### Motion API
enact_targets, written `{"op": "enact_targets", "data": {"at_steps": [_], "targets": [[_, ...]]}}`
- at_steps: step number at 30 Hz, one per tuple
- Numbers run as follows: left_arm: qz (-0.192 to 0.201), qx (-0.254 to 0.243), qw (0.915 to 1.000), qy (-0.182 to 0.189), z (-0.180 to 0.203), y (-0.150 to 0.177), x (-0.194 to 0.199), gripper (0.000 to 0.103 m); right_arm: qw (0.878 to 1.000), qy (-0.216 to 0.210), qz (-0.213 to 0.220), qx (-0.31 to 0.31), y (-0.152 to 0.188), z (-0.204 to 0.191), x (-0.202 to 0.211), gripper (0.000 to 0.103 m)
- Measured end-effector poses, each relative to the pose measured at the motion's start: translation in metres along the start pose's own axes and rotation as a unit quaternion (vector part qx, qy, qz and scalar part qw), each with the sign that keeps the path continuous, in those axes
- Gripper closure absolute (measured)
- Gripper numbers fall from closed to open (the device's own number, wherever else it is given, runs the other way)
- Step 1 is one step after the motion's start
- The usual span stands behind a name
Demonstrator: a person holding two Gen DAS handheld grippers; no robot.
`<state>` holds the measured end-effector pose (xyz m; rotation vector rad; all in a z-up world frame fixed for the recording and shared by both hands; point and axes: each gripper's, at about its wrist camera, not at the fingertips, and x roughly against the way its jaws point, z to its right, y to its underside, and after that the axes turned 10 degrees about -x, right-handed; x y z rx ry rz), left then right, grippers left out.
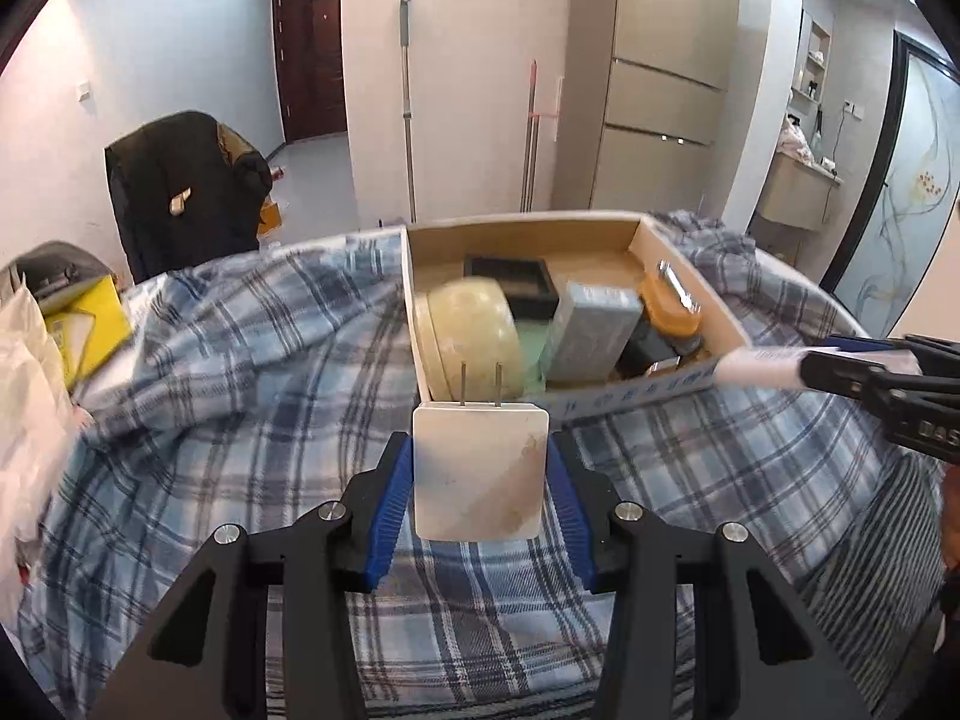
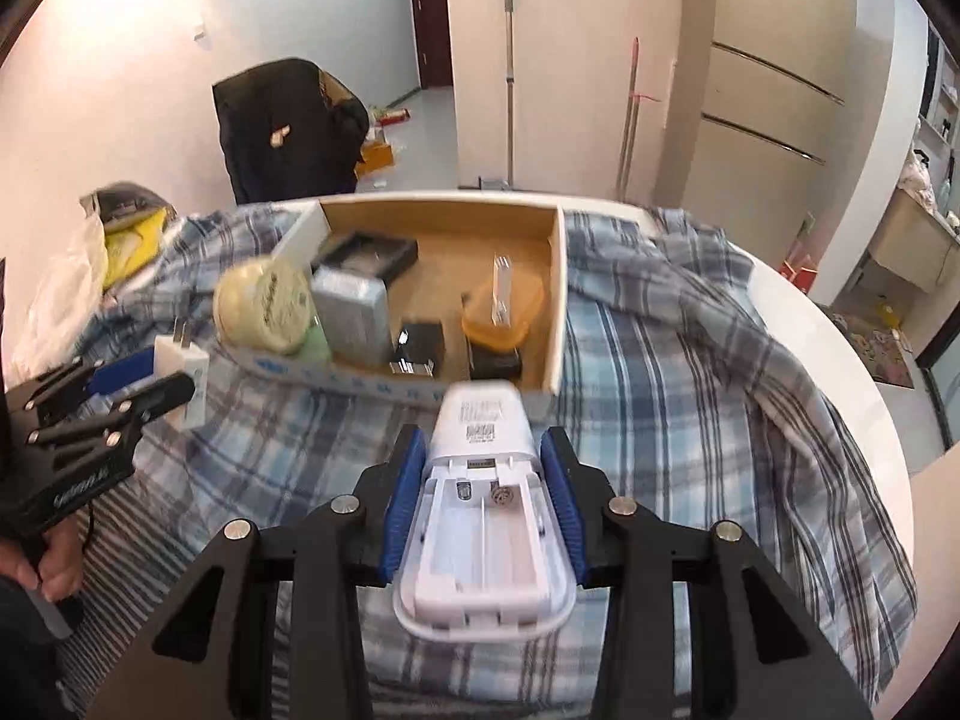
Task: Organize rigid objects
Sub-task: 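Rotate the white remote upright in the right gripper, buttons facing up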
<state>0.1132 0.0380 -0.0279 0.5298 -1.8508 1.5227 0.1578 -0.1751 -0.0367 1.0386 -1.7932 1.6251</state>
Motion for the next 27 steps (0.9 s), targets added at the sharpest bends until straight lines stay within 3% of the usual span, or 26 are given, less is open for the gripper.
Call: {"op": "enact_targets", "data": {"at_steps": [4, 7, 9, 15, 19, 27], "targets": [[0.020, -0.003, 0.9997, -0.013, -0.001, -0.008, 0.015, 0.055, 1.000, -0.014, -0.015, -0.007, -0.008, -0.002, -0.008, 0.066], [0.022, -0.012, 0.9997, -0.006, 0.002, -0.005, 0.020, 0.055, 0.999, -0.023, -0.026, -0.005, 0.005, 0.002, -0.014, 0.069], [0.018, -0.015, 0.9997, -0.003, 0.004, -0.002, 0.019, 0.055, 0.999, -0.021, -0.033, 0.001, 0.012, 0.005, -0.013, 0.078], [0.006, -0.022, 0.9997, 0.009, 0.010, 0.004, 0.013, 0.055, 0.996, -0.032, -0.084, 0.003, 0.037, 0.014, -0.023, 0.084], [0.007, -0.026, 0.9996, 0.011, 0.013, 0.005, 0.014, 0.055, 0.997, -0.017, -0.079, 0.015, 0.053, 0.019, -0.025, 0.085], [0.003, -0.026, 0.9995, 0.019, 0.016, 0.006, 0.011, 0.055, 0.996, -0.031, -0.080, 0.029, 0.048, 0.018, -0.031, 0.085]]}}
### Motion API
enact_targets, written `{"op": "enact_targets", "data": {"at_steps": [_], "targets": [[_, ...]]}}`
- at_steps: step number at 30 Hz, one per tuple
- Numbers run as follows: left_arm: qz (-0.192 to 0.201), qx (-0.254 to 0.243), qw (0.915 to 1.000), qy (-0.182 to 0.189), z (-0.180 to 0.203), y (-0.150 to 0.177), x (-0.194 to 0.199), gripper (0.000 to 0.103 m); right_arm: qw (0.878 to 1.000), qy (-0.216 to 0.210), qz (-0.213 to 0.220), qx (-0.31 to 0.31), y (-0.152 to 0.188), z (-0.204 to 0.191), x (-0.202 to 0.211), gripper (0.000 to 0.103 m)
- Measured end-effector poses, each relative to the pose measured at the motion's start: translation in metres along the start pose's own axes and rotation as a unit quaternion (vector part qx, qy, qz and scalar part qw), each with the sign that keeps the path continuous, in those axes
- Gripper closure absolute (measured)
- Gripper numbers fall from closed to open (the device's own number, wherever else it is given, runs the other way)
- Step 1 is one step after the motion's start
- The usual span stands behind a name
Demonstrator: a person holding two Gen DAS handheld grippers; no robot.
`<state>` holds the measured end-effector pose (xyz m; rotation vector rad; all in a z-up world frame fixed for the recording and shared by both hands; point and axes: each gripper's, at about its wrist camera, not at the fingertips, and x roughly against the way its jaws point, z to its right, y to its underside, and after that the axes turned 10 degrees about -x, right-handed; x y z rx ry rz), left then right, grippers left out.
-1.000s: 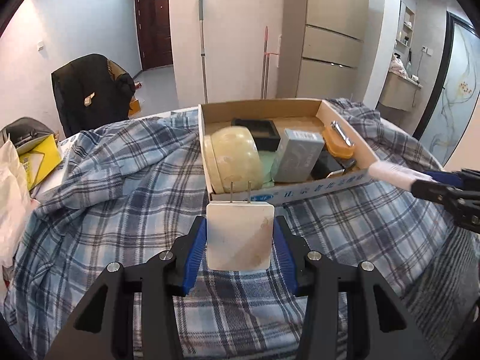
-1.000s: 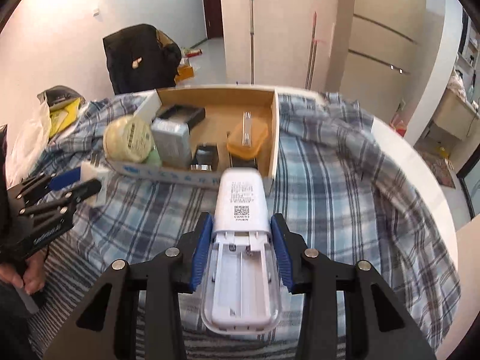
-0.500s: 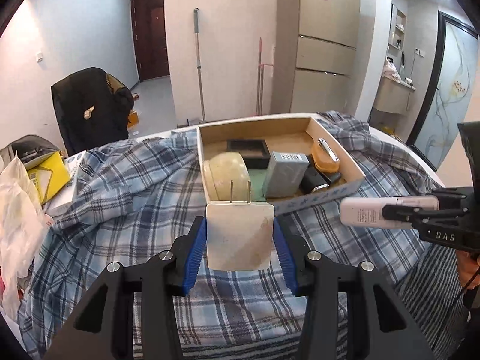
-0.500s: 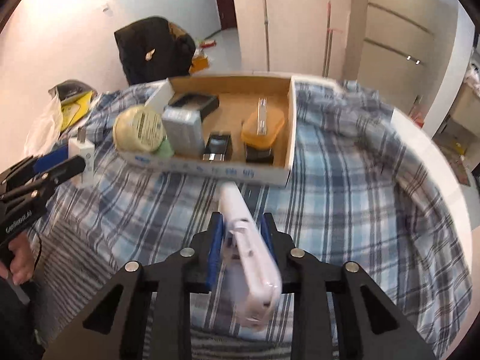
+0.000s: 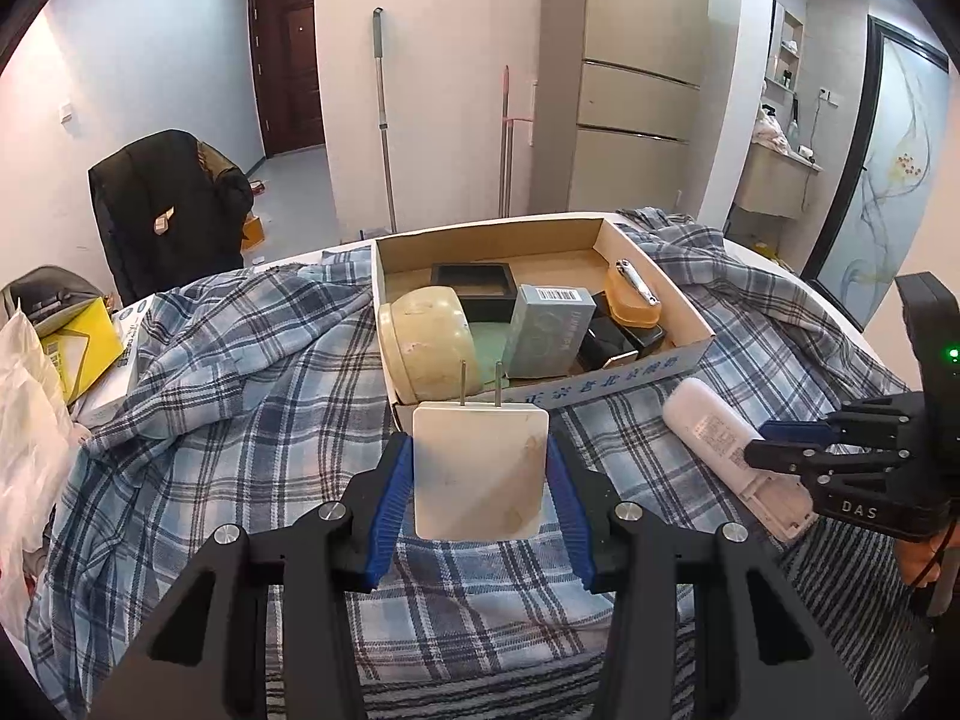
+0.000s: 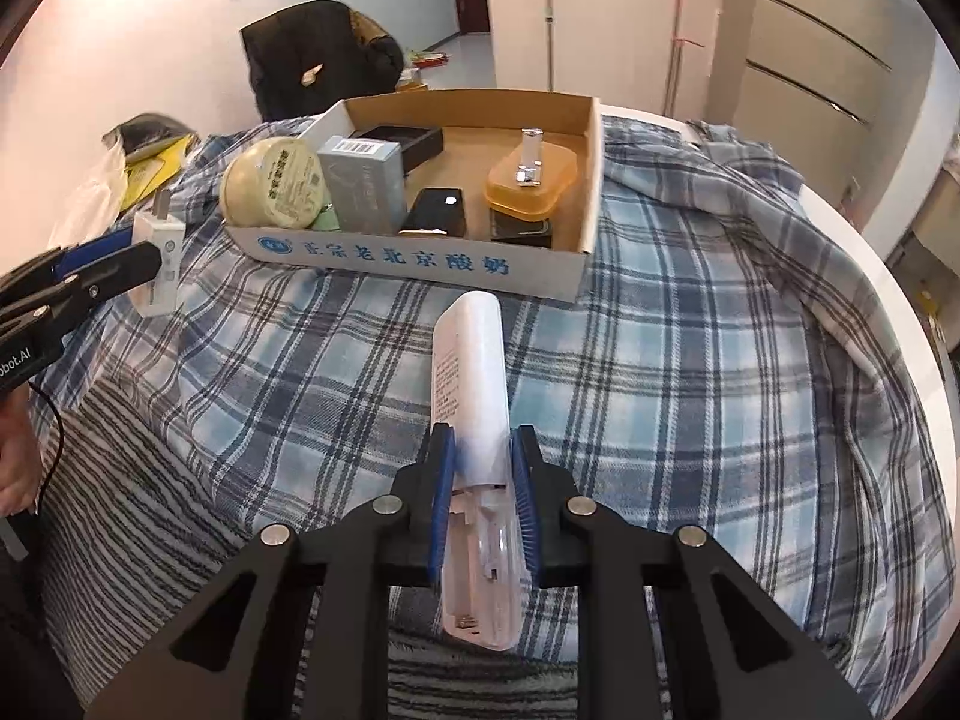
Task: Organize rigid objects
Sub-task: 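Rotate the white remote upright in the right gripper, buttons facing up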
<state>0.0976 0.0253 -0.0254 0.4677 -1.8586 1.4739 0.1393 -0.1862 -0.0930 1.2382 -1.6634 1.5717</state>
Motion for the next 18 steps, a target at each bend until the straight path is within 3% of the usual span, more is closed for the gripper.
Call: {"op": "enact_targets", "data": {"at_steps": [13, 18], "targets": [[-0.004, 0.007, 1.0000, 0.005, -0.004, 0.005, -0.004, 0.055, 0.999, -0.032, -0.009, 0.039, 0.009, -0.040, -0.001, 0.084], [-0.004, 0.005, 0.9999, 0.010, -0.004, 0.008, -0.002, 0.055, 0.998, 0.024, 0.007, 0.060, 0.008, -0.051, -0.011, 0.084]]}}
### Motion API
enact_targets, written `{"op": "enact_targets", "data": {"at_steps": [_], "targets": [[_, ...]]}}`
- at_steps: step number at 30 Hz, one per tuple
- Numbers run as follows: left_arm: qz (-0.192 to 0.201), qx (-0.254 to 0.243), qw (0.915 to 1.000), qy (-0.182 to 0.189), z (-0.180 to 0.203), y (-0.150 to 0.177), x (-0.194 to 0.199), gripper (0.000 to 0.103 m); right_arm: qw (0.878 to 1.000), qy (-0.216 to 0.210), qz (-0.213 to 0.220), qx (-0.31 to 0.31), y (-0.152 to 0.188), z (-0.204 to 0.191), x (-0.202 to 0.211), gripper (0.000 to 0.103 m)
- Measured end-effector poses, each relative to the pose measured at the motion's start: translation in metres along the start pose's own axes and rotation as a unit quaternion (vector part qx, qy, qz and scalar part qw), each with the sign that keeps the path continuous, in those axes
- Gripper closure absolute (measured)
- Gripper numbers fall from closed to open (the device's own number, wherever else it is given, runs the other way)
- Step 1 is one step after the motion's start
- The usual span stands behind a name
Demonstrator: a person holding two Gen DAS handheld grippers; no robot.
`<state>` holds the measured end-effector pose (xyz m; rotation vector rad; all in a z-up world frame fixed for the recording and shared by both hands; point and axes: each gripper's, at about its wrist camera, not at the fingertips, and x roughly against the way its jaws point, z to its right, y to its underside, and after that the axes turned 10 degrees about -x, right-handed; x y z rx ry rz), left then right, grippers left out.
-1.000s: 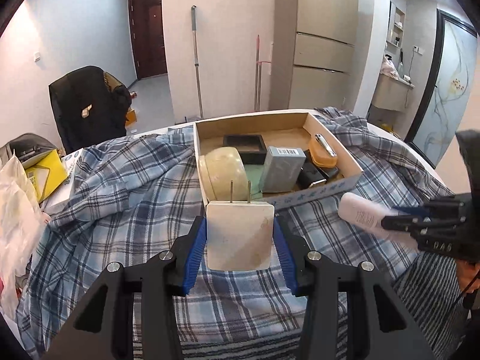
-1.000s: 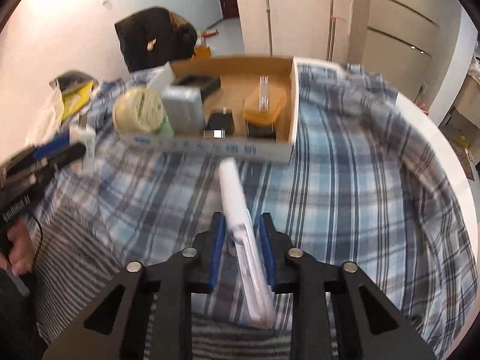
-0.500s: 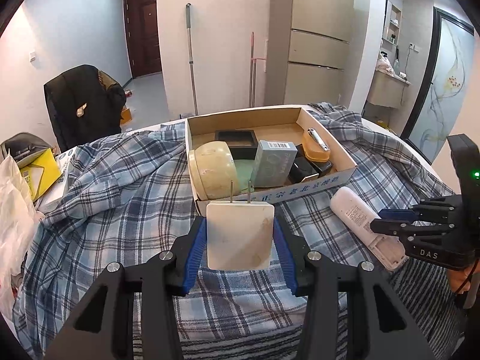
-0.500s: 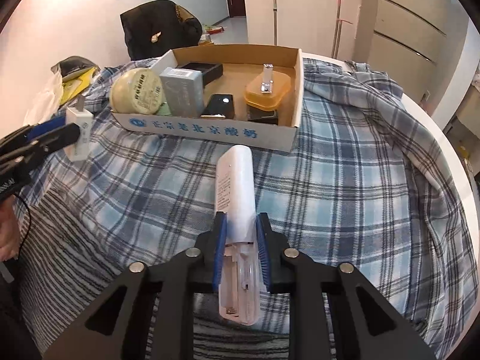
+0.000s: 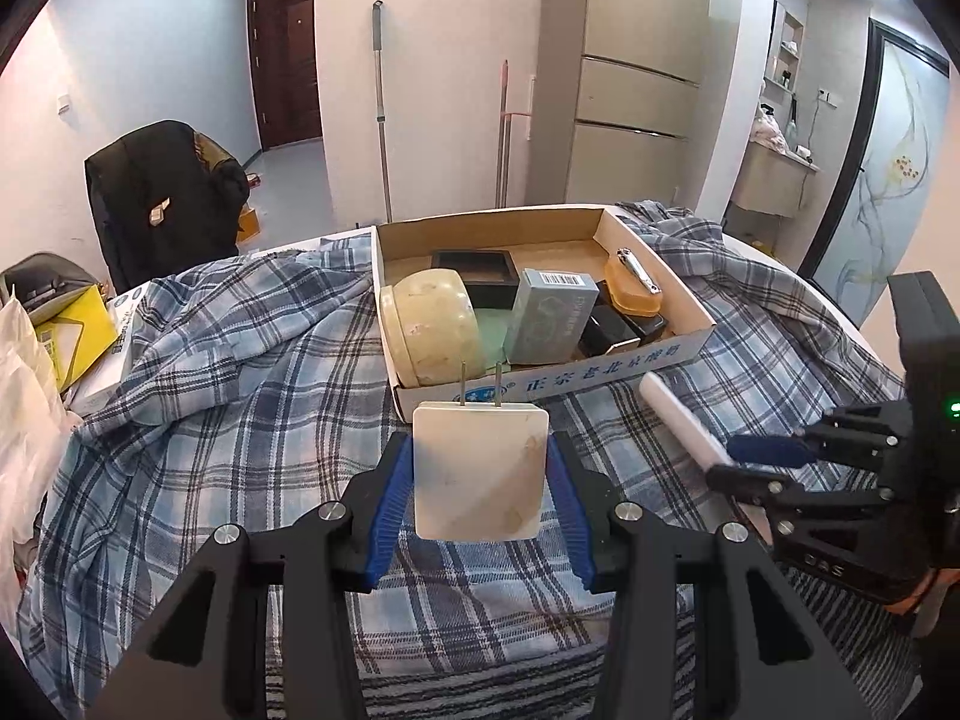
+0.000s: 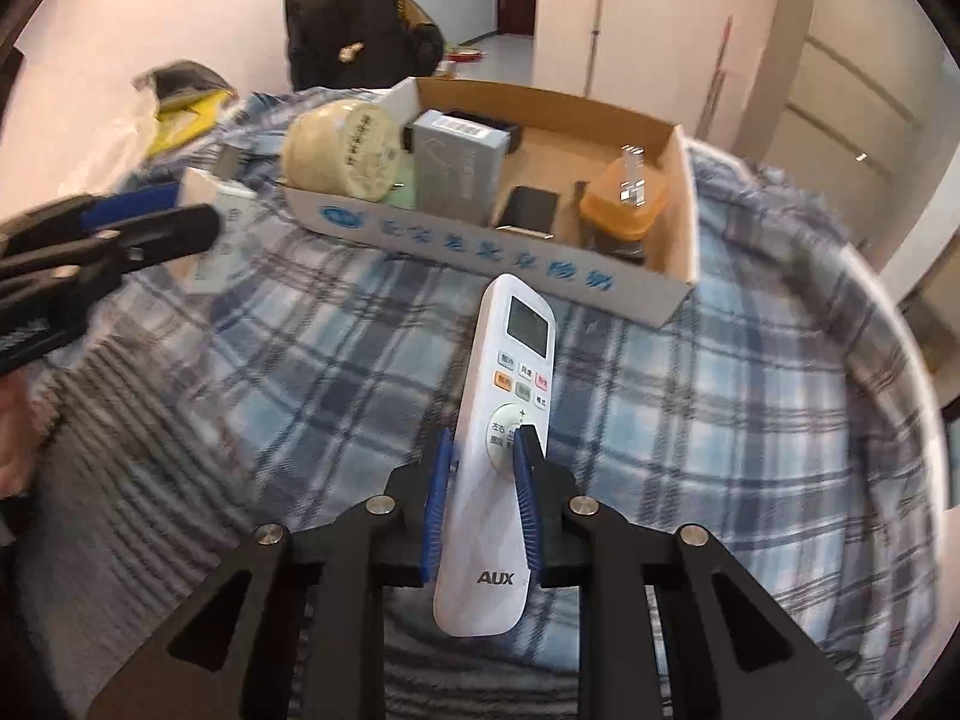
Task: Organize rigid objects
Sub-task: 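Rotate the white remote upright in the right gripper, buttons facing up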
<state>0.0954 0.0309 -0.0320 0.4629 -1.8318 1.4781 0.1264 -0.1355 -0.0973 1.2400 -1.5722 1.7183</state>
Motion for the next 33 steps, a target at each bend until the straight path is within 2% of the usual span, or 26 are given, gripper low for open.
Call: {"op": "enact_targets", "data": {"at_steps": [11, 12, 14, 15, 18, 20, 29, 33], "targets": [[-0.003, -0.006, 1.0000, 0.007, 0.002, 0.002, 0.000, 0.055, 0.999, 0.007, -0.002, -0.034, -0.009, 0.022, -0.004, 0.081], [-0.004, -0.006, 0.9999, 0.008, 0.002, 0.002, 0.000, 0.055, 0.999, 0.005, -0.004, -0.040, -0.010, 0.026, -0.004, 0.079], [-0.005, -0.006, 0.9999, 0.007, 0.002, 0.002, -0.001, 0.055, 0.999, 0.008, -0.014, -0.044, -0.010, 0.032, -0.007, 0.067], [-0.006, -0.006, 0.9999, 0.007, 0.002, 0.002, -0.001, 0.055, 0.999, 0.015, -0.019, -0.041, -0.009, 0.034, -0.010, 0.057], [-0.007, -0.005, 0.9999, 0.008, 0.002, 0.002, -0.001, 0.055, 0.998, 0.007, -0.032, -0.054, -0.006, 0.042, -0.021, 0.057], [-0.010, -0.005, 0.9999, 0.010, 0.004, 0.001, -0.003, 0.055, 0.998, 0.000, -0.024, -0.063, -0.005, 0.046, -0.021, 0.061], [-0.012, -0.013, 0.9998, 0.014, 0.011, -0.002, -0.003, 0.055, 0.999, 0.005, -0.019, -0.033, -0.003, 0.039, -0.022, 0.064], [-0.009, -0.014, 0.9998, 0.013, 0.011, -0.003, 0.000, 0.055, 0.999, -0.002, 0.004, -0.048, -0.003, 0.044, -0.010, 0.064]]}}
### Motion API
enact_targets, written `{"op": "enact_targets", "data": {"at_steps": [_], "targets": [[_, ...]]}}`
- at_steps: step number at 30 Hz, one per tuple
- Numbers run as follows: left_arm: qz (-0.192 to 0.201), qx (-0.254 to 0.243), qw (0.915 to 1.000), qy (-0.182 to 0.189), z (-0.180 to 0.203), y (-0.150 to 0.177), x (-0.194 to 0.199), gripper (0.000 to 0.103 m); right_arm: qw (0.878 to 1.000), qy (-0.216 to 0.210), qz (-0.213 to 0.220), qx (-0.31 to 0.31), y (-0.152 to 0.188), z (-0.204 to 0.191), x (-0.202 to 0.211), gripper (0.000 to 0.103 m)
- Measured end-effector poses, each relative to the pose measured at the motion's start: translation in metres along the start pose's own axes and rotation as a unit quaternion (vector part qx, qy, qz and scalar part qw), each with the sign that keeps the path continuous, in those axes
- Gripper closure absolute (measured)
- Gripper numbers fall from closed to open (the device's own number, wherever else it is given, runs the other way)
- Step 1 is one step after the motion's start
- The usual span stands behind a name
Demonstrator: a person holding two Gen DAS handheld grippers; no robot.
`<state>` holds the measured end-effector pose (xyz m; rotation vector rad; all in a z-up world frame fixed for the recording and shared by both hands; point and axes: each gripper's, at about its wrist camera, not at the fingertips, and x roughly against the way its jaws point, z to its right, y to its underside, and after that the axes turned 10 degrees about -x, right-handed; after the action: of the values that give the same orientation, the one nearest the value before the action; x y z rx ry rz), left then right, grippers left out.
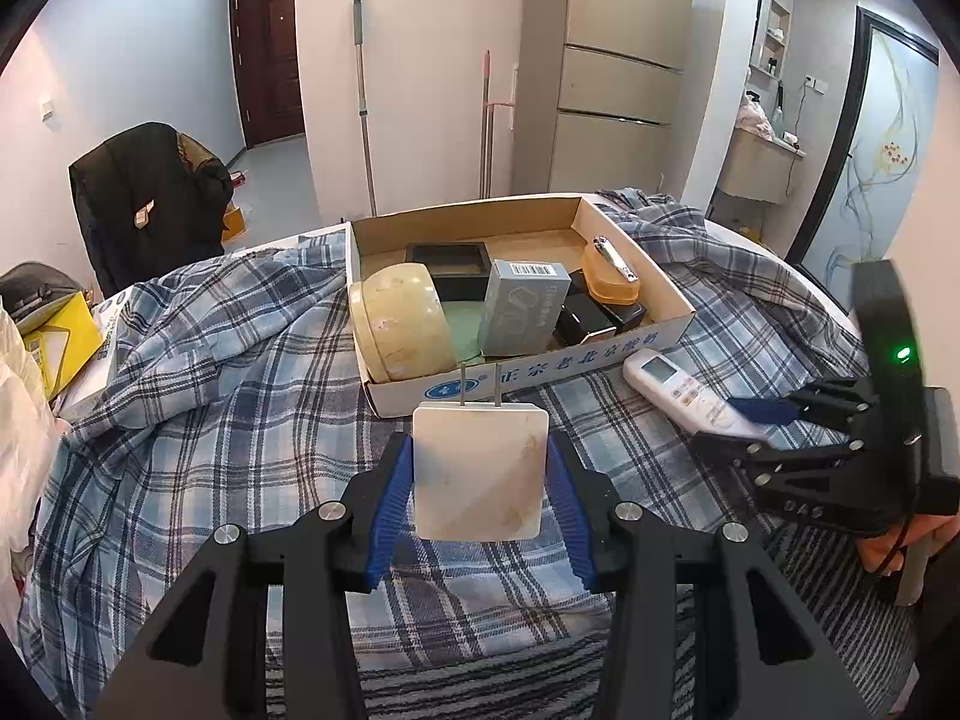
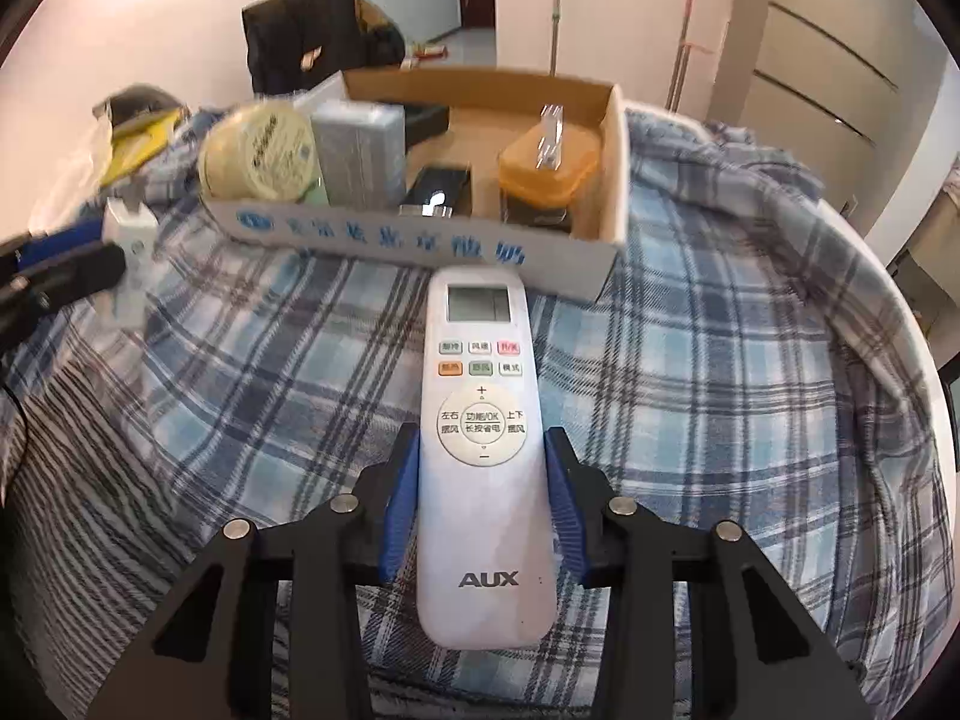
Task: Organize rigid objects
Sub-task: 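Rotate the white remote upright in the right gripper, buttons facing up, then lower the remote into the cardboard box with the right gripper while the left lowers the adapter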
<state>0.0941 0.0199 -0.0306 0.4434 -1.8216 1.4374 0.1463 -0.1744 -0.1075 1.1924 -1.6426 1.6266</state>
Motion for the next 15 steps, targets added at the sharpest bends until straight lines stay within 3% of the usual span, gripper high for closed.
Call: {"op": "enact_targets", "data": {"at_steps": [4, 10, 15], "targets": [[0.004, 0.000, 1.0000, -0.003, -0.002, -0.002, 0.004, 0.055, 1.000, -0.004, 0.030, 0.005, -0.002, -0.001, 0.025, 0.064], [0.012, 0.006, 0.9999, -0.003, -0.003, -0.004, 0.011, 0.055, 0.999, -0.032, 0.010, -0.017, 0.008, 0.006, 0.036, 0.064], [0.012, 0.001, 0.9999, -0.001, 0.000, -0.003, 0.015, 0.055, 0.999, -0.027, 0.022, -0.017, 0.024, 0.012, 0.053, 0.064]]}}
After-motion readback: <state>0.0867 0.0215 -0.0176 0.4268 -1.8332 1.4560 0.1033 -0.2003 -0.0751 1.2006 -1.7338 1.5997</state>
